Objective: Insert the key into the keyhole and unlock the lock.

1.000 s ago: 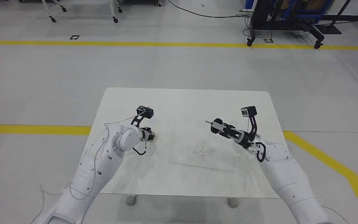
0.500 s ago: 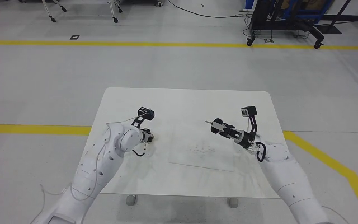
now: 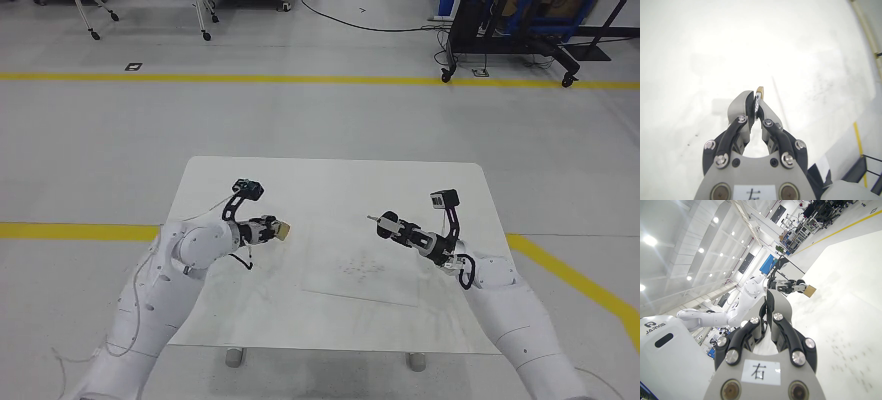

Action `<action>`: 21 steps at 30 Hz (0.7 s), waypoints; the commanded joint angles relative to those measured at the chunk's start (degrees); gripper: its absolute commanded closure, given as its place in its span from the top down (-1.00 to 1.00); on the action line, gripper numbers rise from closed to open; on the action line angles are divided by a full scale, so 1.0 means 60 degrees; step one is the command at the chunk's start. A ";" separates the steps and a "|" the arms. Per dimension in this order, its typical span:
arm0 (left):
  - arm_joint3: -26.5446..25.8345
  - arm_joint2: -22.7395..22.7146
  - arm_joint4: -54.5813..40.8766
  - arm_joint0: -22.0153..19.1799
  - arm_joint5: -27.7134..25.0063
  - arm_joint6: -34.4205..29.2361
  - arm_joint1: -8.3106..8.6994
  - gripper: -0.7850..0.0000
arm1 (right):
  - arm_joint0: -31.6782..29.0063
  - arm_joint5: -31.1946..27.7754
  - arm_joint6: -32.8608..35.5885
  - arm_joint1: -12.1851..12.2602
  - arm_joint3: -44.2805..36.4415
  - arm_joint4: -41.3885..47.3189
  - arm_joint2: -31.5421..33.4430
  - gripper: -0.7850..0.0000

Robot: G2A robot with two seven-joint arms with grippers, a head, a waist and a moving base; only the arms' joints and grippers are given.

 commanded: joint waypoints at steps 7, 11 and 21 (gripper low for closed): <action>0.0994 -0.1227 -0.4229 0.0230 -0.3041 -0.1260 0.0242 -1.00 | 0.0000 0.0000 0.0000 0.0000 0.0000 0.0000 0.0000 -1.00; 0.1235 -0.1517 -0.3506 0.0056 -0.3326 -0.1017 0.0368 -1.00 | 0.0000 0.0000 0.0000 0.0000 0.0000 0.0000 0.0000 -1.00; 0.0799 -0.1403 -0.2962 0.0314 -0.3018 -0.0180 0.0365 -1.00 | -0.0034 0.0213 -0.0326 -0.0025 -0.0164 -0.0020 -0.0057 -1.00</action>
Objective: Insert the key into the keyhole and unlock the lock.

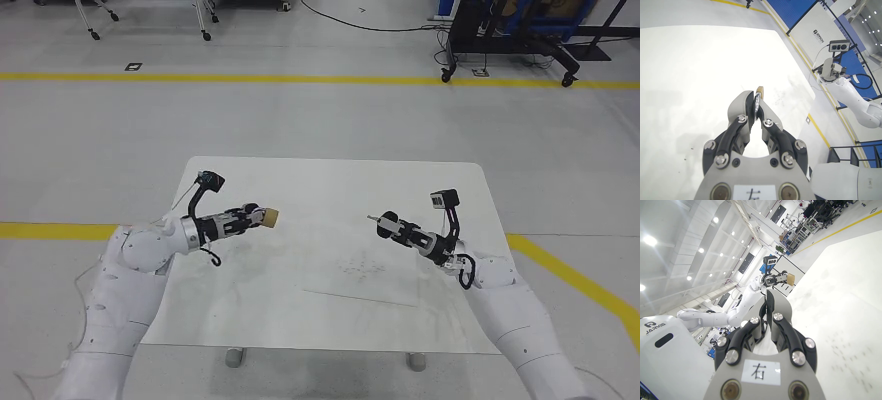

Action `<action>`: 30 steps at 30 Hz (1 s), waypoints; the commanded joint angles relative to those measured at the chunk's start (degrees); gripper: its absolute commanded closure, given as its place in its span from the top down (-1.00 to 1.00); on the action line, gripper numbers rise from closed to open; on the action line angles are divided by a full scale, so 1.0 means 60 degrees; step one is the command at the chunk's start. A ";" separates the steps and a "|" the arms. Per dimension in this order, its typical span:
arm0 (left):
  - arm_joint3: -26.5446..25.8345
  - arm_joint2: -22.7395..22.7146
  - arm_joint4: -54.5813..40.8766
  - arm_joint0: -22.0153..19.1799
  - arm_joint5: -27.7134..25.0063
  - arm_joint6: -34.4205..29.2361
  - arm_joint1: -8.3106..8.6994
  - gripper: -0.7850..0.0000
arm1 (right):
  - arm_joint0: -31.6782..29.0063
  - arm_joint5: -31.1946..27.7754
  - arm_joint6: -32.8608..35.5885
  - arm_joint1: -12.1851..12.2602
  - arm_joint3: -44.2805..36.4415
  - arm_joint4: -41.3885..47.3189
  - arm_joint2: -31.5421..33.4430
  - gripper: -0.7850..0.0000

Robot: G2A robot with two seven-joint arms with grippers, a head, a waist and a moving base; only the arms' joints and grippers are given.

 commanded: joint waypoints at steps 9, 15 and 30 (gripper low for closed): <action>0.1657 0.0765 -0.5678 -0.0860 0.0394 -0.3438 -0.0131 -1.00 | 0.0669 0.0627 -0.1145 -0.0370 -0.0046 0.0169 -0.1109 -1.00; 0.1948 0.1007 -0.5455 -0.1216 0.0605 -0.3650 -0.0111 -1.00 | 0.1044 0.0767 -0.1614 -0.0547 0.0125 -0.0080 -0.1581 -1.00; 0.2799 0.1929 -0.8055 -0.1619 0.3612 -0.3690 -0.0499 -1.00 | 0.1010 0.0785 -0.1742 -0.0760 -0.0667 -0.0665 -0.2424 -1.00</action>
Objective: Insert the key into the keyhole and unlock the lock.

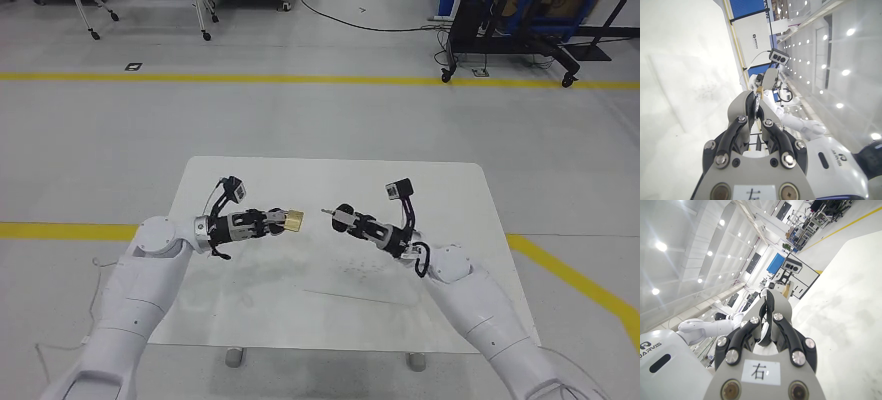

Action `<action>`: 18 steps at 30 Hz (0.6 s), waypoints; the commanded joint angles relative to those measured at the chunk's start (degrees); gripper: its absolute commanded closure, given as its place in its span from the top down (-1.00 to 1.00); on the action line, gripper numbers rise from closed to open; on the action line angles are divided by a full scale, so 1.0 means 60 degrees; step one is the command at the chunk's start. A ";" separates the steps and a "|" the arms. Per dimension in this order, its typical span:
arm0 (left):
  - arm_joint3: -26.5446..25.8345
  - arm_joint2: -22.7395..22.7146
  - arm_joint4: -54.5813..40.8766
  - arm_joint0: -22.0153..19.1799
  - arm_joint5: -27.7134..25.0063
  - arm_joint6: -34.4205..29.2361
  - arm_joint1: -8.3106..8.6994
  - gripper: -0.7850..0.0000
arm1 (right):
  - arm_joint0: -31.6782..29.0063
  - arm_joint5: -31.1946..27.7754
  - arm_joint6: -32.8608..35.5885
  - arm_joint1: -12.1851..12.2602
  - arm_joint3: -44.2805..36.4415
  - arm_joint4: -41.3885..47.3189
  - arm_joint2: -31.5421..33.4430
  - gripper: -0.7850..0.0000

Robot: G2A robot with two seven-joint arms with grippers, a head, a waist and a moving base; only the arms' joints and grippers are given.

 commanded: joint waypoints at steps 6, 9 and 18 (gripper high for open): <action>0.1249 0.0532 -0.0966 -0.0674 0.0283 -0.0611 -0.0286 -1.00 | 0.0437 -0.0645 0.0011 -0.0290 0.0196 -0.0487 -0.0913 -1.00; 0.1651 0.0561 -0.1281 -0.0840 0.0280 -0.0908 -0.0342 -1.00 | 0.0606 -0.0805 0.0090 -0.0374 0.0378 -0.0562 -0.1144 -1.00; 0.2397 0.0739 -0.1721 -0.1210 0.0279 -0.1700 -0.0491 -1.00 | 0.0958 -0.1168 -0.0062 -0.0557 0.0943 -0.0837 -0.1509 -1.00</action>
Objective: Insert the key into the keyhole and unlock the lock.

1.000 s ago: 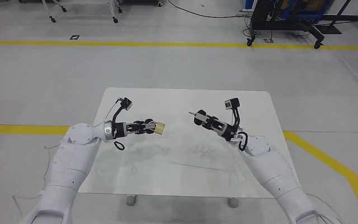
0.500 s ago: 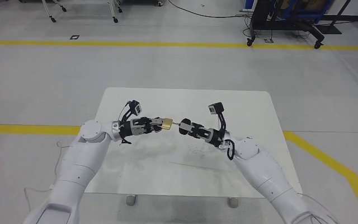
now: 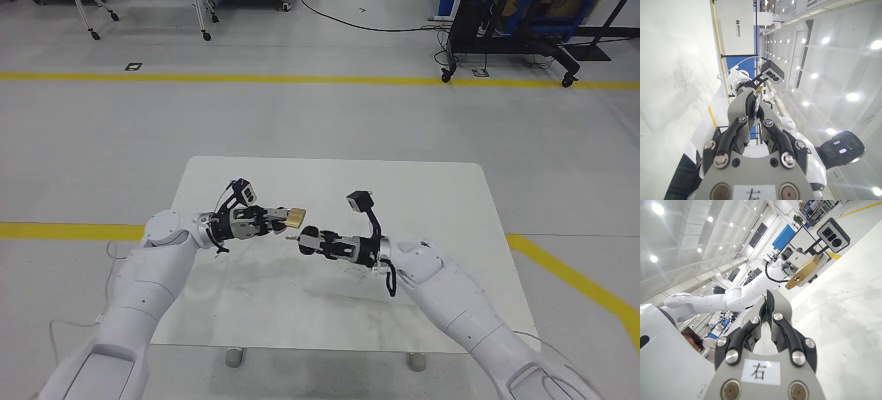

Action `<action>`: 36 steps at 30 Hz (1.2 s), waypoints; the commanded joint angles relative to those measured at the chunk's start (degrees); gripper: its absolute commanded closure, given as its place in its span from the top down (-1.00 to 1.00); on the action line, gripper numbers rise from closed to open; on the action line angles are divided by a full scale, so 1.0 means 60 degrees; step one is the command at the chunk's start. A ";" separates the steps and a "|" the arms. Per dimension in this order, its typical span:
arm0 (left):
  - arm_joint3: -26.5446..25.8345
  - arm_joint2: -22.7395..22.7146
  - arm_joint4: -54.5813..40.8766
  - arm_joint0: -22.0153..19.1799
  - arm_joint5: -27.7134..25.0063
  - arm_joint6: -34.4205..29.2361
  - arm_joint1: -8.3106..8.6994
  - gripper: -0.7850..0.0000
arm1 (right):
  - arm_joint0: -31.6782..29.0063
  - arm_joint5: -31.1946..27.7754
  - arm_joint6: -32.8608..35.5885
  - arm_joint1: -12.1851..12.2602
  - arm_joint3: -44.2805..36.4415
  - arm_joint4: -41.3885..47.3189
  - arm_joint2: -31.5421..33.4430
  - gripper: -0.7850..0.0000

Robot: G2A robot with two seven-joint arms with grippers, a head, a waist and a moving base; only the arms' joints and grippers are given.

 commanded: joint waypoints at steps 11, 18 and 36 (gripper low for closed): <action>0.0607 0.0183 -0.0136 -0.0355 -0.0175 -0.0700 -0.0141 -1.00 | 0.0356 -0.0865 -0.1359 -0.0267 0.0641 -0.0940 -0.0156 -1.00; 0.0756 0.0299 -0.0099 -0.0472 -0.0224 -0.0757 -0.0183 -1.00 | 0.0326 -0.1177 -0.2658 -0.0370 0.0781 -0.1945 0.0026 -1.00; 0.1064 0.0320 -0.0367 -0.0557 -0.0117 -0.0746 -0.0237 -1.00 | 0.0026 -0.1279 -0.3557 -0.0482 0.0348 -0.3817 -0.0030 -1.00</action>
